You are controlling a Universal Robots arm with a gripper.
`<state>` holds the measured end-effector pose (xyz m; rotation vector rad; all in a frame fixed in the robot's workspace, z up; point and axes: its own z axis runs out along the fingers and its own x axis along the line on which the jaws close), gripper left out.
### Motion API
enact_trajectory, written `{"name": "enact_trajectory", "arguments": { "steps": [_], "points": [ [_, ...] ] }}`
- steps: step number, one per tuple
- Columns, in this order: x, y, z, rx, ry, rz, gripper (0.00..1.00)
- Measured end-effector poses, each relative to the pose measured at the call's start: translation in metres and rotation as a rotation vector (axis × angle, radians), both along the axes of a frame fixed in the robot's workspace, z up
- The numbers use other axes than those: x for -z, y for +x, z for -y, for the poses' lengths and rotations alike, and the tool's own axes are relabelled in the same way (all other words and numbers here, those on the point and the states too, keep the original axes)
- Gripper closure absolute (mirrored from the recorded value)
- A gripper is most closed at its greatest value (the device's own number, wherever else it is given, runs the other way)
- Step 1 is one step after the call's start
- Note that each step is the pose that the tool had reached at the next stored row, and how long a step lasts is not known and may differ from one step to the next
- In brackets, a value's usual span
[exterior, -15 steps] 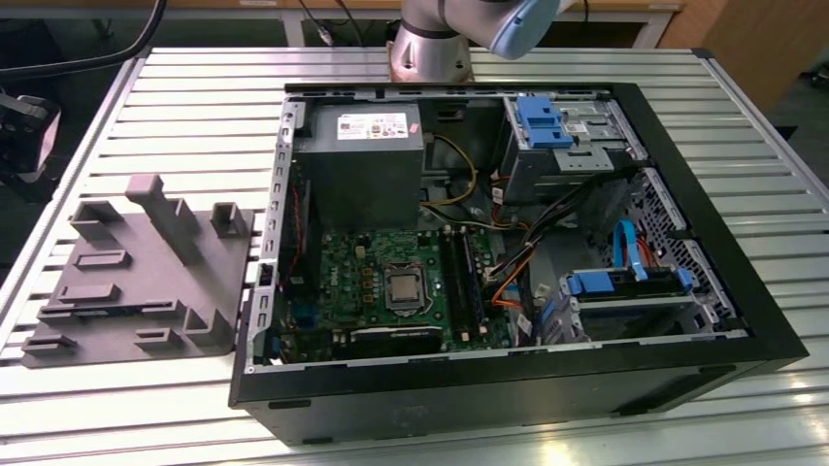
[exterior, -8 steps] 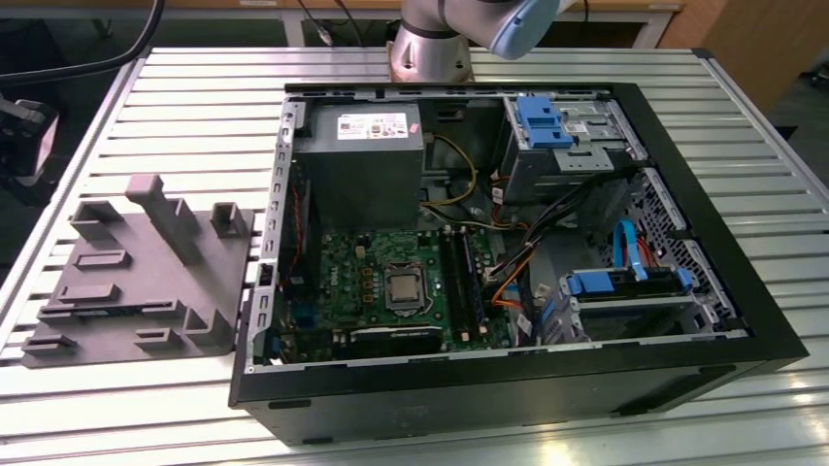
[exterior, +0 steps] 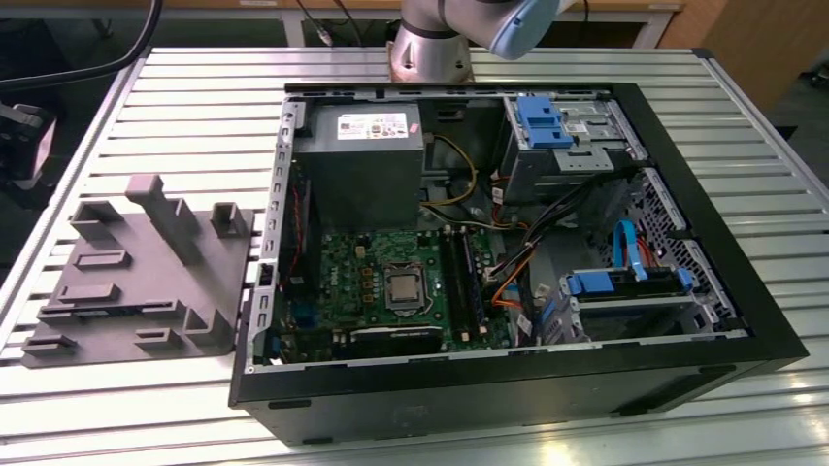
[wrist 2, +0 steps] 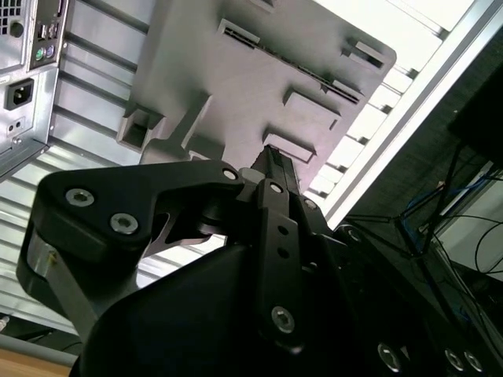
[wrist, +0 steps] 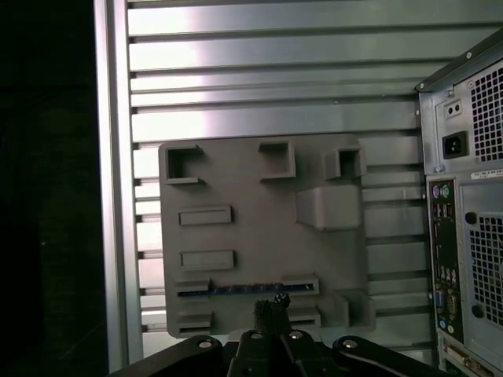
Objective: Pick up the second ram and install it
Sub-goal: 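Reach for the second ram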
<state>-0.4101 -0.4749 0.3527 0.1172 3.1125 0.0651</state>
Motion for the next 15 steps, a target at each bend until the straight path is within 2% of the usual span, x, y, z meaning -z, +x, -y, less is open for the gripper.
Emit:
{"name": "enact_trajectory", "arguments": {
  "steps": [15],
  "points": [
    [0.0029,-0.0038,0.0015,0.000,-0.0011,0.0000,0.89]
  ]
}}
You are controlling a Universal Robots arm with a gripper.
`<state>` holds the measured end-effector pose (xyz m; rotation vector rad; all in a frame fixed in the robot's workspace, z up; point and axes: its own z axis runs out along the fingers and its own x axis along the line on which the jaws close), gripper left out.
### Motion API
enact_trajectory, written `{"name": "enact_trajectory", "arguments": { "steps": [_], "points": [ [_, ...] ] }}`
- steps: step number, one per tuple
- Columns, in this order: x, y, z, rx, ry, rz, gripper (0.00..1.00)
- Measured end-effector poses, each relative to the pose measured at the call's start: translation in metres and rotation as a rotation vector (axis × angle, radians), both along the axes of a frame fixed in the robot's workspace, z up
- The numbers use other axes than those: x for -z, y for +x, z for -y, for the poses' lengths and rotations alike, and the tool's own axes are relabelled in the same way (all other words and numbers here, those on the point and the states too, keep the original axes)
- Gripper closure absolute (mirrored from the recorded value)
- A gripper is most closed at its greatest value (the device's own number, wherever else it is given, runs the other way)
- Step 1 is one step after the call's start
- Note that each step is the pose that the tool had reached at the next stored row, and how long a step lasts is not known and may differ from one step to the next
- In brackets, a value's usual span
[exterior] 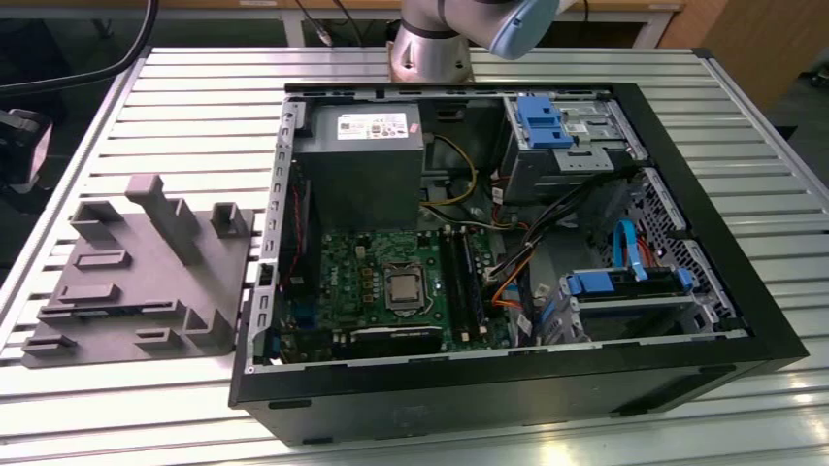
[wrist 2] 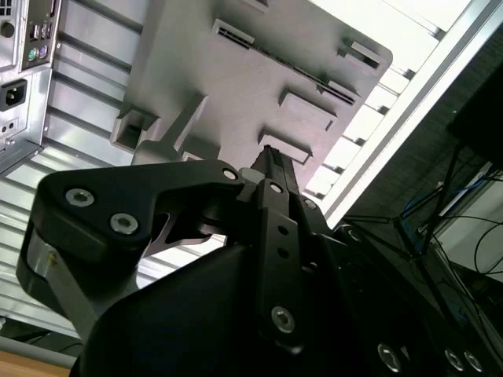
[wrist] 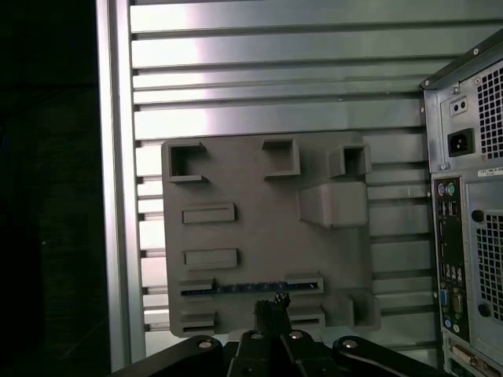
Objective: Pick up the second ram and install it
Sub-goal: 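Reach for the second ram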
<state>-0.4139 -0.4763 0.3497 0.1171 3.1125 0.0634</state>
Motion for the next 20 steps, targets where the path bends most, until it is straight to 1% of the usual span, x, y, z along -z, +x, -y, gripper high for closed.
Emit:
{"name": "enact_trajectory", "arguments": {
  "steps": [9,20],
  "points": [
    [0.0033,-0.0024,0.0015,0.000,-0.0008,-0.0001,0.89],
    [0.0108,-0.0081,0.0037,0.000,-0.0016,0.0001,0.89]
  ]
}}
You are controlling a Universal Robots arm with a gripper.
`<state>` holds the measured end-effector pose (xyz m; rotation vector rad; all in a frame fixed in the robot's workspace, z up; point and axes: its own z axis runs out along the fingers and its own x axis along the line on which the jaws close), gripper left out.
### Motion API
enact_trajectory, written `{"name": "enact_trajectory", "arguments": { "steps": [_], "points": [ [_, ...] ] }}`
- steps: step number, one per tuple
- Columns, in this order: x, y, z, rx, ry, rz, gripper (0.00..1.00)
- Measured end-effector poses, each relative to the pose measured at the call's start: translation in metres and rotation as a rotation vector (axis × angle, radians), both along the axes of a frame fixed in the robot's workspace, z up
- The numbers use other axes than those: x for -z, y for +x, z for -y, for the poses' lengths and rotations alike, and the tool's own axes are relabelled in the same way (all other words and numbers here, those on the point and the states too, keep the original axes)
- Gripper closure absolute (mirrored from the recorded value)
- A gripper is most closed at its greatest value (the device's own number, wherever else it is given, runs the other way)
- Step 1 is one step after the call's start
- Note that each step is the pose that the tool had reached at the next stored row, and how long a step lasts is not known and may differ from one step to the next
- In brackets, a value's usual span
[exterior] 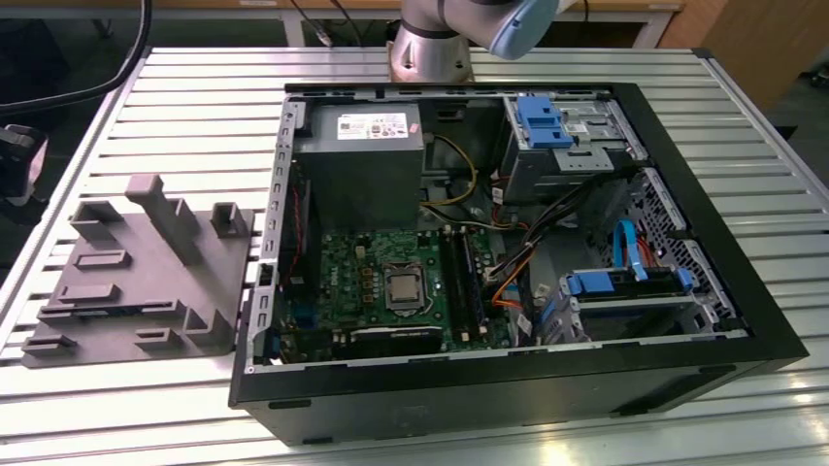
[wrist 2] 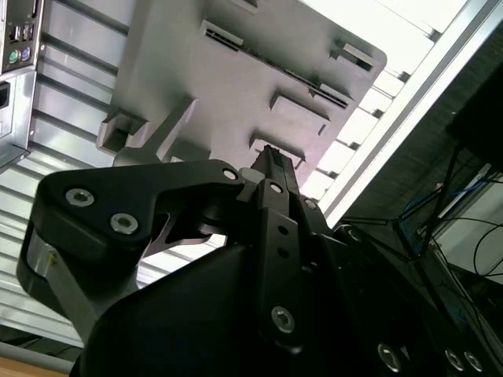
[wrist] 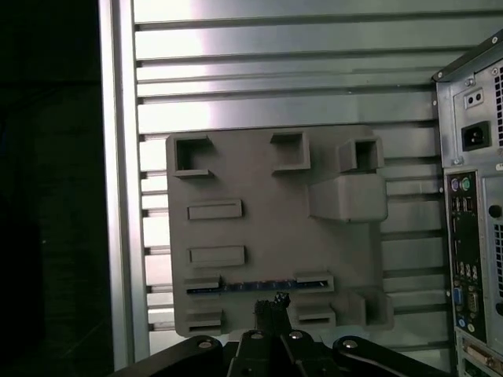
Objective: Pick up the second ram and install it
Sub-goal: 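Reach for the second ram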
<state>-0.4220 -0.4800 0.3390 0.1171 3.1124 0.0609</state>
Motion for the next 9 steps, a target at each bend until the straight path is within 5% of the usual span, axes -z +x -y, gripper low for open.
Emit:
{"name": "enact_trajectory", "arguments": {
  "steps": [9],
  "points": [
    [0.0064,-0.0046,0.0022,0.000,-0.0025,-0.0001,0.89]
  ]
}}
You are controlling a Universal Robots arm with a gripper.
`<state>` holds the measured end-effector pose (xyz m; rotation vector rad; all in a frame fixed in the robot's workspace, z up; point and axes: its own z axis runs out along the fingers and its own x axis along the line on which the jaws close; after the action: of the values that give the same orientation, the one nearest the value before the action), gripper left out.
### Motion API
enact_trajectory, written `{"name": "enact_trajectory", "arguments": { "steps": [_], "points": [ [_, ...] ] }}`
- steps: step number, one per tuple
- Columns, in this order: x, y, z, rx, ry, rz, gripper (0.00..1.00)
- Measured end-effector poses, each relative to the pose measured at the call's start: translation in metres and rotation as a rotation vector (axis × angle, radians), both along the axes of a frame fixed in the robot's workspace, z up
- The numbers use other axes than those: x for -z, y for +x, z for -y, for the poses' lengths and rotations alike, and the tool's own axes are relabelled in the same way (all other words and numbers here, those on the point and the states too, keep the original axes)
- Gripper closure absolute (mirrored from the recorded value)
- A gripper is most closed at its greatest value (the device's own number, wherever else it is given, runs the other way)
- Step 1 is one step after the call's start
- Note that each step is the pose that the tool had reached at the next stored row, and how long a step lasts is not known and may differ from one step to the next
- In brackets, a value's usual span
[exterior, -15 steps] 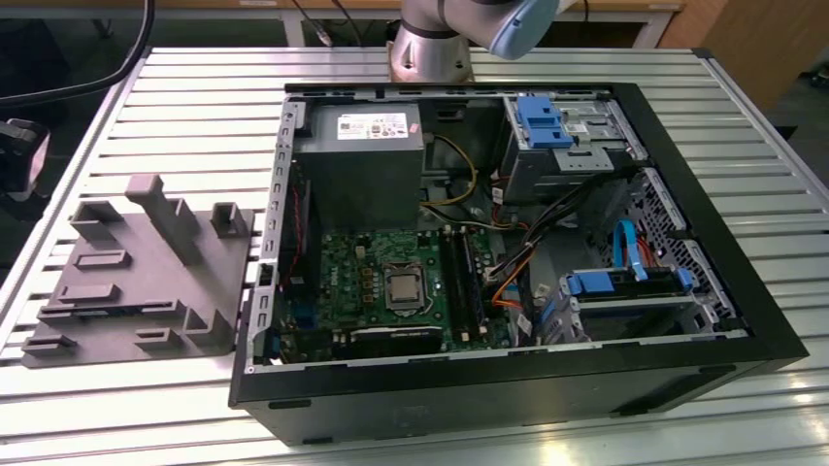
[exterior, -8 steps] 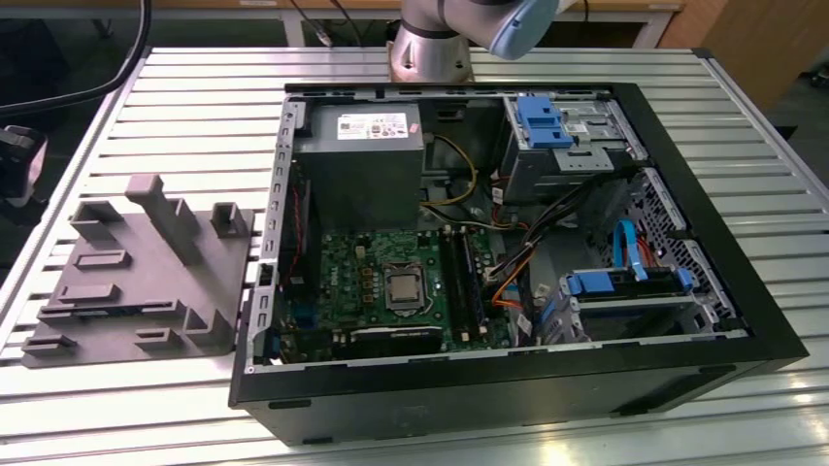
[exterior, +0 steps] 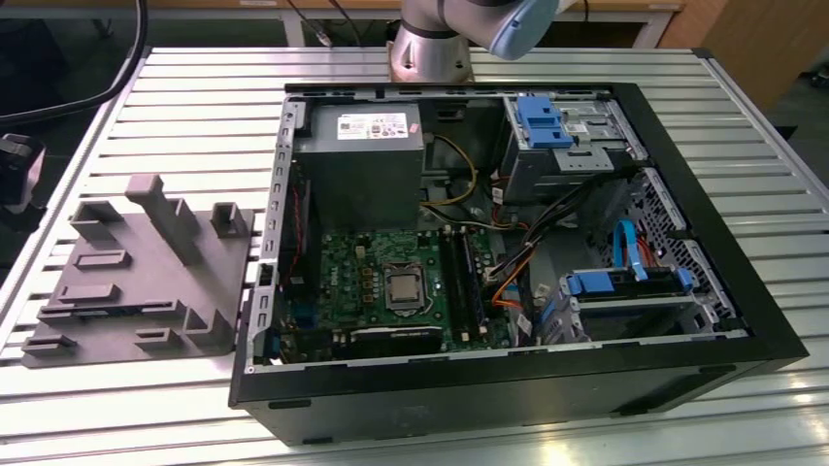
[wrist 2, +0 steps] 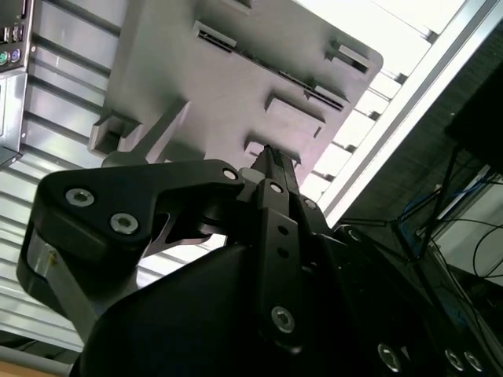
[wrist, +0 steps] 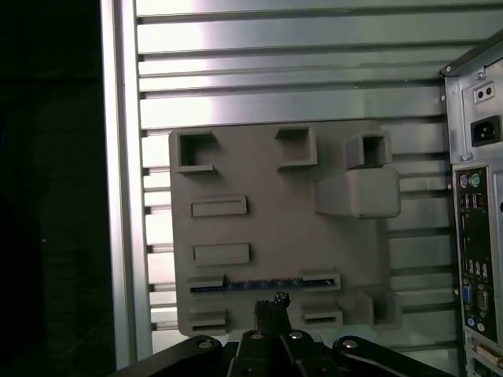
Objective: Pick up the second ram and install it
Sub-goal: 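Reach for the second ram, then pick up the second ram and move it above second insertion slot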
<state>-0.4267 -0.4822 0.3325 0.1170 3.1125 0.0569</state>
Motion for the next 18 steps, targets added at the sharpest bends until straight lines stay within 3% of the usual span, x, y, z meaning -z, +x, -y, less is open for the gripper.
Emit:
{"name": "enact_trajectory", "arguments": {
  "steps": [18],
  "points": [
    [0.0011,-0.0011,0.0003,-0.013,-0.0005,0.0000,0.89]
  ]
}}
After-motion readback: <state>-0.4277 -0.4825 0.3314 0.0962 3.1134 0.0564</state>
